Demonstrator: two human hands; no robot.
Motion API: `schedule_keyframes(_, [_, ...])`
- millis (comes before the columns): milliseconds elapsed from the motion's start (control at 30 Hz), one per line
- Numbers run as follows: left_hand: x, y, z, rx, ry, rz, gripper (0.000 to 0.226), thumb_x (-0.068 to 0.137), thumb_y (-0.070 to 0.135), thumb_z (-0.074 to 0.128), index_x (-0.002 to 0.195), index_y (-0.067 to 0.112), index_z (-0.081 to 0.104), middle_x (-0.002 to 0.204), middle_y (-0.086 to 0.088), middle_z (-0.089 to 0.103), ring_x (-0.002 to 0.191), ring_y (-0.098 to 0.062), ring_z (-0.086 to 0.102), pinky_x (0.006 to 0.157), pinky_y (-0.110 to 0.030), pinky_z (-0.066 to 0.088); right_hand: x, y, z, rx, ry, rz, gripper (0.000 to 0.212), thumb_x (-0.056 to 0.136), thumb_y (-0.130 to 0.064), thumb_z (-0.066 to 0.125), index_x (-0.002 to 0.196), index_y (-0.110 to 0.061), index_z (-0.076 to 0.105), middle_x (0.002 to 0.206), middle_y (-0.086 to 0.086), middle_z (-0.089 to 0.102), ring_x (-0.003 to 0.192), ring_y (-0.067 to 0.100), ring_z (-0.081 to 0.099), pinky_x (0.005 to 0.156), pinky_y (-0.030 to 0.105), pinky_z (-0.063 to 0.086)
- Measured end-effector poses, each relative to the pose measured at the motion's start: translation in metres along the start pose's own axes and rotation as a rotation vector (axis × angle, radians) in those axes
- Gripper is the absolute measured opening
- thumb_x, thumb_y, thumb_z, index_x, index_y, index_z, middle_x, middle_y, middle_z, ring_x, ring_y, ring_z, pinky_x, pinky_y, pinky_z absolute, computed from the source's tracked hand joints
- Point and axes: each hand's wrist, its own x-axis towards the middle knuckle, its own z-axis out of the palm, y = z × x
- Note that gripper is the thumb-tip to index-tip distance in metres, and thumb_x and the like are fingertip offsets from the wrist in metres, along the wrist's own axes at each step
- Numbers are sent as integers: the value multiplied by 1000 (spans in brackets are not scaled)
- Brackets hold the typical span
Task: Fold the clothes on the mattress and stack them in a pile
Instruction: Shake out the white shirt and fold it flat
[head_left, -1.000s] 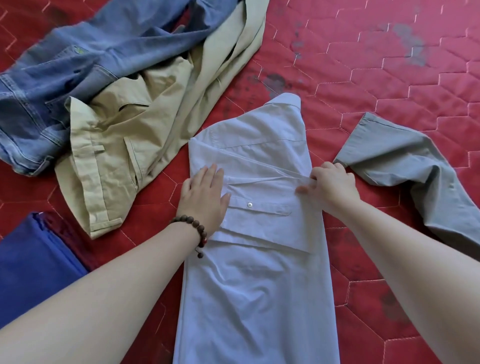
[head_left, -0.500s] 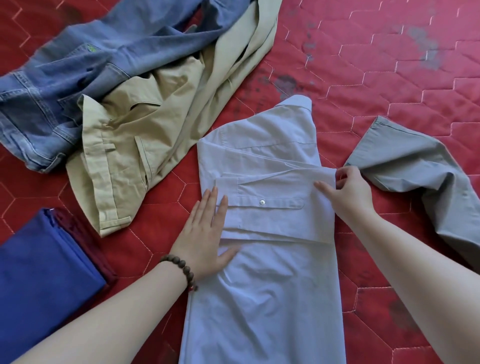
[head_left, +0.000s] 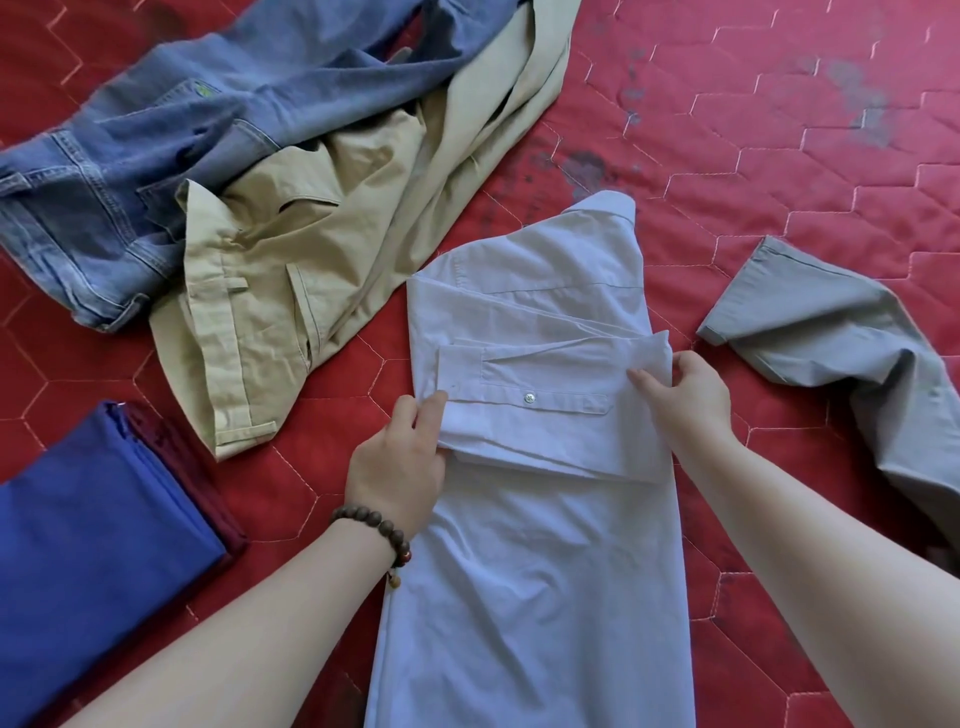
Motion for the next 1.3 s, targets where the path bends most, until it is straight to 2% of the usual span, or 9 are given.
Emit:
schedule_keyframes(133, [-2,-7,-1,-40,-3,-66,56,73,-9,61,128,3,57,89,-15,60,52,-31,53,46,-32,38,-2,4,-1,0,-20,-27,14,84,-19,64,75,-14,54,70,-4,56,69,16,51,55,29,35])
schedule_keyframes(333, [-9,-25,1,-74,-25,-110,51,80,8,60,130,11,52,98,-8,65,71,-31,62,55,-35,46,-7,4,7,67,-48,-27,8,83,-19,63,82,-11,62,72,-3,61,70,16,54,59,29,40])
schedule_keyframes(467, [-15,-27,4,-34,-2,-166,41,76,34,69,109,14,53,93,-1,62,79,-25,62,58,-32,43,-8,2,11,18,-27,-3,15,85,-20,59,84,-5,60,75,3,61,73,21,53,59,31,38])
schedule_keyframes(600, [-5,-18,6,81,16,-208,36,74,27,67,103,14,51,91,0,59,83,-21,59,59,-30,35,-14,1,14,18,-9,5,17,85,-23,62,77,-11,54,71,-3,55,65,14,48,55,27,34])
schedule_keyframes(800, [-1,-12,9,16,174,-238,19,71,-4,61,87,6,56,61,-6,55,55,-31,55,49,-28,26,-21,1,20,106,27,25,18,81,-20,60,71,-11,49,65,-2,50,62,17,43,57,34,34])
schedule_keyframes(1033, [-10,-16,18,-119,164,-315,39,74,5,60,112,10,57,106,-7,59,100,-28,51,87,-41,36,-22,-2,23,95,37,49,17,80,-21,58,79,-5,55,73,6,58,69,21,50,64,37,41])
schedule_keyframes(1133, [-11,-14,14,-23,182,-205,58,65,12,70,121,8,54,105,-8,58,95,-28,55,82,-42,39,-22,-2,23,85,31,50,17,80,-22,57,81,-5,57,77,8,61,72,24,52,66,38,43])
schedule_keyframes(1200, [-6,-13,9,35,198,-138,68,59,5,73,125,9,56,94,-8,59,76,-26,56,69,-39,43,-23,-3,24,94,29,53,16,81,-23,58,80,-6,58,77,7,61,73,24,53,67,38,44])
schedule_keyframes(1300, [1,-16,2,-9,101,-164,70,68,-10,57,133,15,54,81,-6,56,58,-21,42,56,-31,33,-21,-3,23,94,31,73,17,81,-24,59,80,-7,58,76,6,60,71,21,52,62,33,41])
